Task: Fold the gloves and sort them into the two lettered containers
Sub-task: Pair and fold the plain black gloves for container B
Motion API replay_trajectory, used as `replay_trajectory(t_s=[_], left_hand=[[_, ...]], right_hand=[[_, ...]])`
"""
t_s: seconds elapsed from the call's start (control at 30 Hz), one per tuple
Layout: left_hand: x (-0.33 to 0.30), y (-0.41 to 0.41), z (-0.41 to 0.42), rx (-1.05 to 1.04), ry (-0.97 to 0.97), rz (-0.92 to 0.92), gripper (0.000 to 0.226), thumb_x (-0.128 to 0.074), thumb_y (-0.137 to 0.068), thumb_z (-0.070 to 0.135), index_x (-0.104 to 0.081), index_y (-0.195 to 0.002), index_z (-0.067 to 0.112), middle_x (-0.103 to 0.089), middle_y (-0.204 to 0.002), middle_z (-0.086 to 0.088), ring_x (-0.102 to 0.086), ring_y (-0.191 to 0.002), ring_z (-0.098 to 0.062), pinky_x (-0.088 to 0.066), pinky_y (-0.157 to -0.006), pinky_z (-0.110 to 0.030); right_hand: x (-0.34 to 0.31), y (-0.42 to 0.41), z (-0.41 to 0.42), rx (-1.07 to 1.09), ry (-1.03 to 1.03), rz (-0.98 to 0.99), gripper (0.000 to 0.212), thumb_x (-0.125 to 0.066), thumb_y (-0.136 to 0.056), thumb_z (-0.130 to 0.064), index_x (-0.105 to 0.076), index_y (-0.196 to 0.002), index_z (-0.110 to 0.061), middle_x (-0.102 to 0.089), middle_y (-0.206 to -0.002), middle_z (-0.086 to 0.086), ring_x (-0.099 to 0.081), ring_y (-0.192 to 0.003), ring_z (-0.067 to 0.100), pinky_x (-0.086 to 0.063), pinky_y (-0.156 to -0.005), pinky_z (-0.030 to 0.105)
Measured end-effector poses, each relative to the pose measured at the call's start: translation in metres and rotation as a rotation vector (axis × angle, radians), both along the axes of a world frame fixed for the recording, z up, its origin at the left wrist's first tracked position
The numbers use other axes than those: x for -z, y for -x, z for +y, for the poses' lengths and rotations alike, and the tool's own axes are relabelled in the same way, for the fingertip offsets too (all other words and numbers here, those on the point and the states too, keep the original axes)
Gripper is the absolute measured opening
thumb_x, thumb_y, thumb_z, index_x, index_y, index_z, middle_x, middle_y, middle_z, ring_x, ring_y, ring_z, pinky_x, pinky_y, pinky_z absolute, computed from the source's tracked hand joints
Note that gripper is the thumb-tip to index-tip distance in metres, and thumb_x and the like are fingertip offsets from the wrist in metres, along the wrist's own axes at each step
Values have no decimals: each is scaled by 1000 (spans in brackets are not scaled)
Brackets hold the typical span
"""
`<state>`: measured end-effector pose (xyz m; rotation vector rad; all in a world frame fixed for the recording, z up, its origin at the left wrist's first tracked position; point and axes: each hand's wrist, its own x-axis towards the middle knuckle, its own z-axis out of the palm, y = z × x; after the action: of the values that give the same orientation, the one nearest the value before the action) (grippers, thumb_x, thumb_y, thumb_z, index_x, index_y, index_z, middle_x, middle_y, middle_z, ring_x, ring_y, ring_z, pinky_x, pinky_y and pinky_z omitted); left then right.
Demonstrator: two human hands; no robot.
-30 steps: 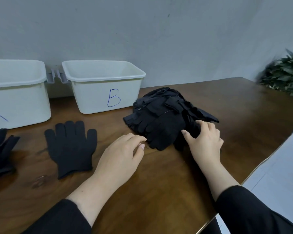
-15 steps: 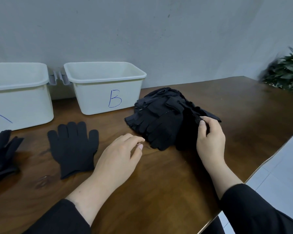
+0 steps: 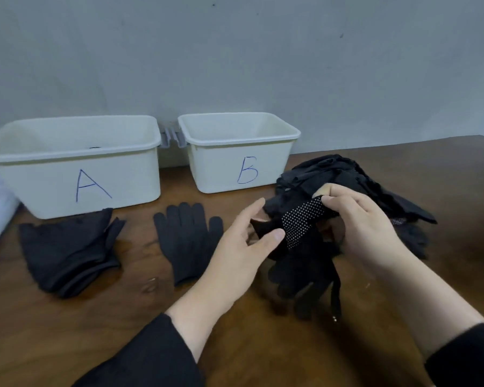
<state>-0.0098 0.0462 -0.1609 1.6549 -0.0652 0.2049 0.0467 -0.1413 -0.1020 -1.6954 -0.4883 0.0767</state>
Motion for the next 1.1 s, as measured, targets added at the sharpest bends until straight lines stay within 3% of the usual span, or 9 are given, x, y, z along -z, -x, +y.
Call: replay_trajectory(t_s=[0.07, 0.13, 0.23, 0.33, 0.6, 0.77, 0.9, 1.0, 1.1], left_hand=[[-6, 5, 16, -68, 72, 14, 18, -65, -94, 25, -73, -109, 32, -73, -110, 10, -65, -107, -9, -51, -98, -33], [-13, 11, 31, -141, 132, 14, 13, -63, -96, 25, -76, -96, 24, -75, -98, -2, -69, -99, -22, -54, -93, -43], [-26, 15, 56, -262, 234, 0, 16, -59, -98, 27, -73, -97, 20, -75, -98, -5, -71, -96, -24, -57, -88, -45], [-41, 13, 83, -369, 183, -42, 15, -58, -99, 26, -72, -95, 20, -75, -94, -8, -70, -89, -21, -57, -71, -39], [-70, 5, 134, -480, 49, -111, 18, -60, -98, 20, -70, -95, 6, -74, -87, -12, -68, -76, -16, -54, -68, -33], [-111, -15, 155, -567, -609, -319, 24, -55, -98, 29, -63, -85, 11, -60, -71, 1, -52, -68, -14, -38, -62, -32], [-110, -17, 137, -460, -968, -419, 21, -54, -97, 32, -71, -104, 21, -70, -97, 4, -62, -95, -20, -49, -82, -39], [-55, -2, 116, -275, -1211, -283, 29, -51, -98, 44, -68, -112, 25, -65, -106, 2, -61, -101, -23, -51, -80, -43], [-4, 31, 98, -100, -1388, -64, 52, -39, -94, 67, -63, -125, 33, -60, -124, 10, -54, -114, -12, -52, -88, -35]], right_hand=[[-3, -2, 19, 9, -28, 27, 27, -46, -100, -20, -53, -80, -2, -57, -79, 13, -54, -75, 27, -41, -69, 38], [-6, -3, 36, 8, -31, 65, 31, -44, -104, -16, -61, -79, -12, -62, -76, 6, -59, -70, 21, -46, -62, 31], [-9, -7, 61, -24, 14, 100, 24, -49, -105, -17, -67, -95, -6, -75, -87, 13, -71, -73, 23, -60, -68, 34], [-8, -16, 85, 19, 42, 75, 16, -58, -101, -22, -69, -102, -11, -78, -94, 7, -76, -86, 20, -60, -86, 41], [44, -11, 111, 161, 146, -32, 14, -56, -102, -30, -69, -99, -26, -75, -89, -11, -71, -85, 7, -59, -85, 39], [79, -5, 107, 161, 272, -80, 15, -53, -102, -37, -66, -95, -35, -72, -93, -13, -67, -96, 6, -51, -84, 26], [82, -3, 107, 134, 316, -95, 13, -54, -101, -41, -66, -98, -36, -72, -95, -15, -66, -95, 2, -52, -85, 26], [84, -2, 106, 127, 348, -107, 12, -54, -102, -39, -66, -100, -36, -71, -95, -17, -64, -94, -1, -50, -82, 23], [84, -1, 106, 106, 425, -129, 16, -53, -102, -40, -65, -112, -37, -69, -104, -21, -61, -102, -2, -47, -83, 18]])
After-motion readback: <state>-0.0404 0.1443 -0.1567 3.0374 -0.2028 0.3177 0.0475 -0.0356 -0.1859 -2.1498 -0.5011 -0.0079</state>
